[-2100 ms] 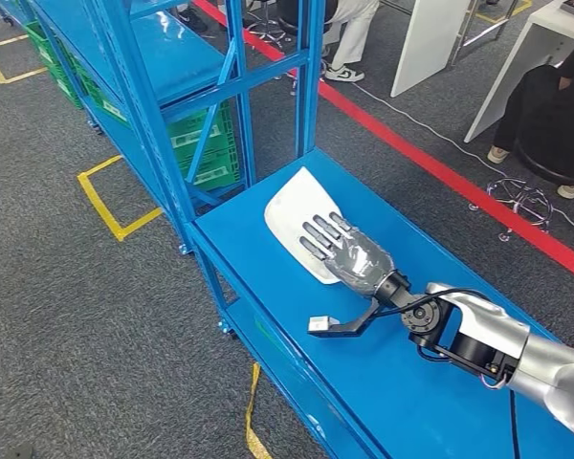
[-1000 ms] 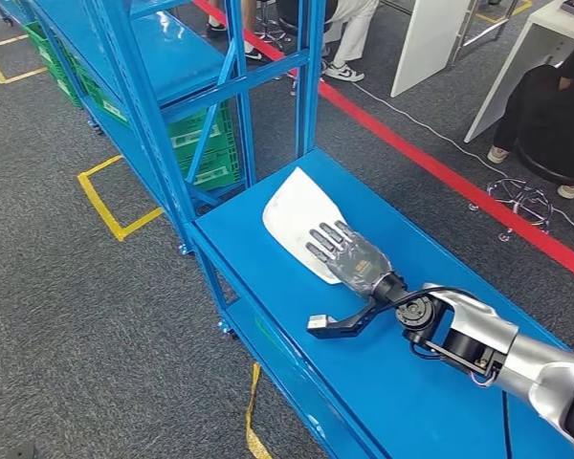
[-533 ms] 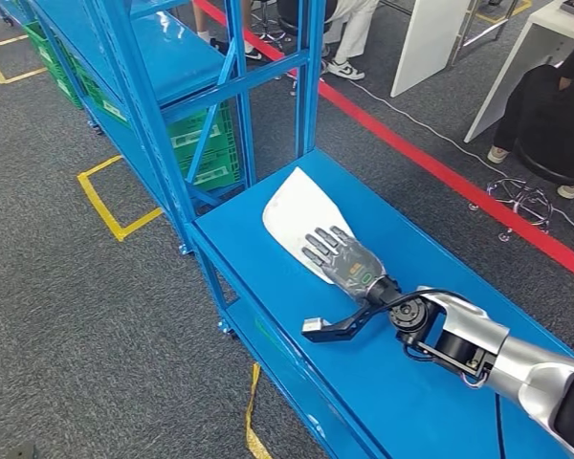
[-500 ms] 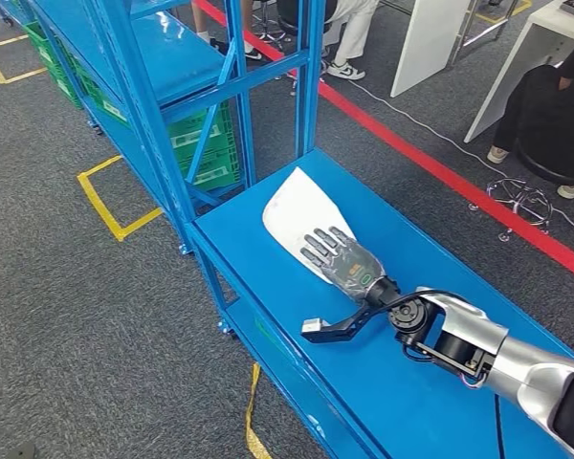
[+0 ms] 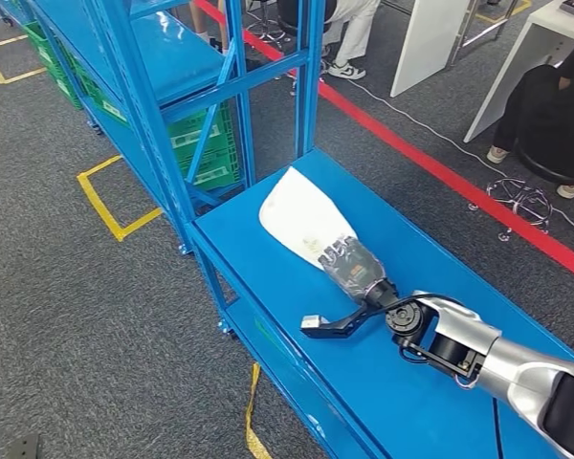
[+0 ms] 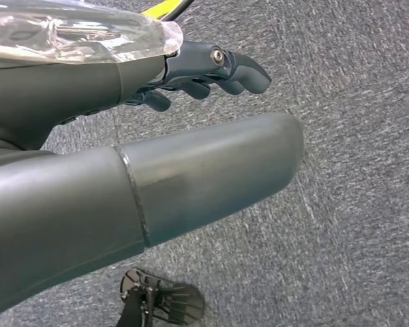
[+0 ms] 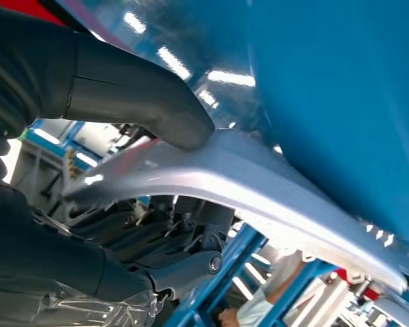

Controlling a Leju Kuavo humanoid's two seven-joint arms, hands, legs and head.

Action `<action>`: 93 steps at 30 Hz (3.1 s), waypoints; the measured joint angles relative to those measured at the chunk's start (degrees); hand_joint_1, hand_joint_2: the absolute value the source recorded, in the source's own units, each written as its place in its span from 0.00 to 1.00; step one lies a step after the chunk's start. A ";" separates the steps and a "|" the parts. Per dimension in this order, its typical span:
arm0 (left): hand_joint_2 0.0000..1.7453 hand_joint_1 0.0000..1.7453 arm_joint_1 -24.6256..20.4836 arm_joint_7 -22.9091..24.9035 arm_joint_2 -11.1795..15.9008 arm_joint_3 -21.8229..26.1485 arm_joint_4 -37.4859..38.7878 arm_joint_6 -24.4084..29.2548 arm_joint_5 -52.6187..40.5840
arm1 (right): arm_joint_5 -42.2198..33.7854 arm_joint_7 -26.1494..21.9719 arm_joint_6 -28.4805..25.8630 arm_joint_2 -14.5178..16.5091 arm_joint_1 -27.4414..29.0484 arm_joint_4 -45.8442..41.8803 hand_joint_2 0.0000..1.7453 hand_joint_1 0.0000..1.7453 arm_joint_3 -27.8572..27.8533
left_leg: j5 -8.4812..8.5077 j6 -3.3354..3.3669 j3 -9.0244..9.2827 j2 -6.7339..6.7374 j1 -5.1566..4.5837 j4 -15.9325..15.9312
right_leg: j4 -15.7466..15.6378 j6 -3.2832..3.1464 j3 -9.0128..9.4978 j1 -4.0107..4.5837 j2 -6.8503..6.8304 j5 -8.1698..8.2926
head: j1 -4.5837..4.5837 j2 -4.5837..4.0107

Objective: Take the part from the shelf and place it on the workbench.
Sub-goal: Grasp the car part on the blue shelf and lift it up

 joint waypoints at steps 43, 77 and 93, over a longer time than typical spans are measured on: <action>0.00 0.00 -0.13 -0.89 -0.08 0.01 0.00 0.21 0.28 | -6.42 5.70 -2.43 0.68 -0.64 -2.62 1.00 1.00 -5.79 | 0.00 0.00 0.16 0.01 0.00 0.00 | 0.00 0.00 0.13 0.00 0.03 0.00 | 0.01 0.01; 0.00 0.00 0.03 -3.93 -0.38 0.01 0.00 -0.93 1.32 | -11.50 7.53 -13.85 2.59 0.38 -21.85 1.00 1.00 -12.98 | 0.00 0.00 0.14 0.00 0.00 0.00 | 0.01 -0.01 0.13 0.01 0.01 -0.01 | 0.01 -0.01; 0.00 0.00 0.23 -4.65 -0.73 0.01 0.00 -0.99 1.56 | -7.52 6.79 -18.98 5.80 3.28 -25.26 1.00 1.00 -16.88 | 0.00 0.00 0.15 0.00 0.00 0.00 | 0.00 -0.02 0.13 0.00 0.01 -0.02 | 0.00 0.00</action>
